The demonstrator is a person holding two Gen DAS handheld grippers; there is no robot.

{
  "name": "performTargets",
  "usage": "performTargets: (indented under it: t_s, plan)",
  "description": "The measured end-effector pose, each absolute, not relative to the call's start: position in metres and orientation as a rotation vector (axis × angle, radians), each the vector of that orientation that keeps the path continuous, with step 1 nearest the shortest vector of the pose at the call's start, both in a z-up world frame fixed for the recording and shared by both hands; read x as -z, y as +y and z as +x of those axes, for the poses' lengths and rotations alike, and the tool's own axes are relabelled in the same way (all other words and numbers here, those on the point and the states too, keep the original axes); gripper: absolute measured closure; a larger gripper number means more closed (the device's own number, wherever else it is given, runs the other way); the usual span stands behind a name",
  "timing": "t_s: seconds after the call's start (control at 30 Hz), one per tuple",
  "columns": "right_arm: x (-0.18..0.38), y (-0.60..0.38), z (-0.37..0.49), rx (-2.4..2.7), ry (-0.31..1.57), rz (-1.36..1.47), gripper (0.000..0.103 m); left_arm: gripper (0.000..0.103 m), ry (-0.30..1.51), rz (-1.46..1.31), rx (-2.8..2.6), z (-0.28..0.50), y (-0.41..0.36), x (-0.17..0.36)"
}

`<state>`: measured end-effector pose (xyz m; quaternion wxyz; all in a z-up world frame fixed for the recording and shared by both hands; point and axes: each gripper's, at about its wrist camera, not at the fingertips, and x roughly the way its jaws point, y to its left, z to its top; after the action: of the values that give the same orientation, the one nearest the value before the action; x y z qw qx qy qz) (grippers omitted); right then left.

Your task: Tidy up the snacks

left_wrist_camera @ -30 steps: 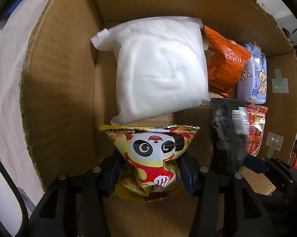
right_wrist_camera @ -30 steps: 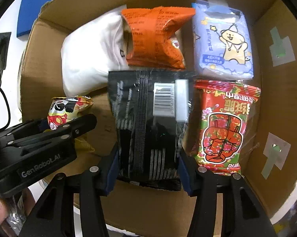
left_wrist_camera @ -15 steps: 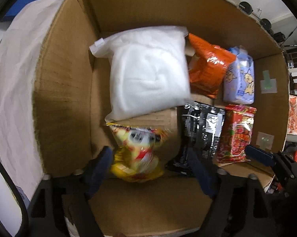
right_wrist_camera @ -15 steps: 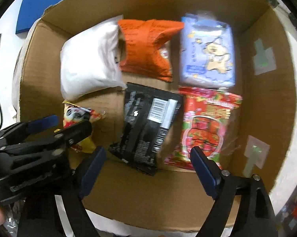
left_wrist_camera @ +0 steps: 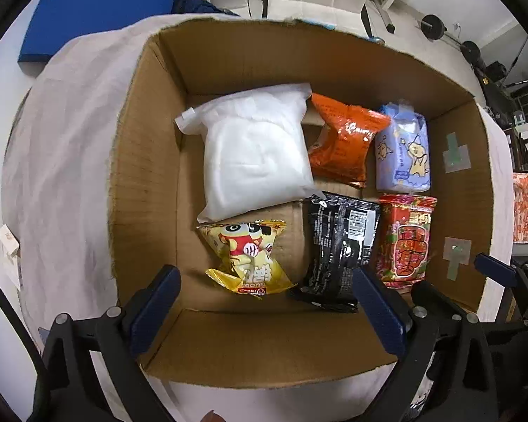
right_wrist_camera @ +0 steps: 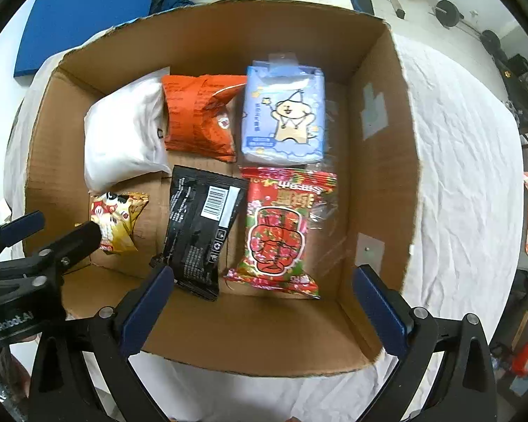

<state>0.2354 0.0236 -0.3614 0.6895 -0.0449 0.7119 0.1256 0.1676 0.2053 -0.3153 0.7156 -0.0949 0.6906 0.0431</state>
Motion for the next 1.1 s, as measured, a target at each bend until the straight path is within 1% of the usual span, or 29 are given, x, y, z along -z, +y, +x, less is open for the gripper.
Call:
performTargets:
  t_s: [0.27, 0.43, 0.6, 0.73, 0.87, 1.1]
  plan:
    - [0.326, 0.013, 0.225, -0.272, 1.555, -0.085, 0.000, 0.003, 1.461, -0.185, -0.112, 0.158, 0.205, 0.279]
    - [0.293, 0.000, 0.217, -0.292, 1.509, -0.058, 0.000, 0.003, 1.377, -0.162, -0.125, 0.142, 0.200, 0.230]
    - [0.236, -0.023, 0.197, -0.332, 1.442, -0.019, 0.000, 0.003, 1.269, -0.123, -0.152, 0.118, 0.185, 0.173]
    - [0.179, -0.046, 0.173, -0.351, 1.369, -0.013, 0.000, 0.003, 1.182, -0.104, -0.186, 0.091, 0.175, 0.123]
    - [0.130, -0.067, 0.148, -0.335, 1.301, -0.030, 0.000, 0.003, 1.124, -0.093, -0.190, 0.066, 0.165, 0.085]
    - [0.077, -0.091, 0.115, -0.331, 1.231, -0.012, 0.000, 0.003, 1.121, -0.129, -0.158, 0.039, 0.153, 0.051]
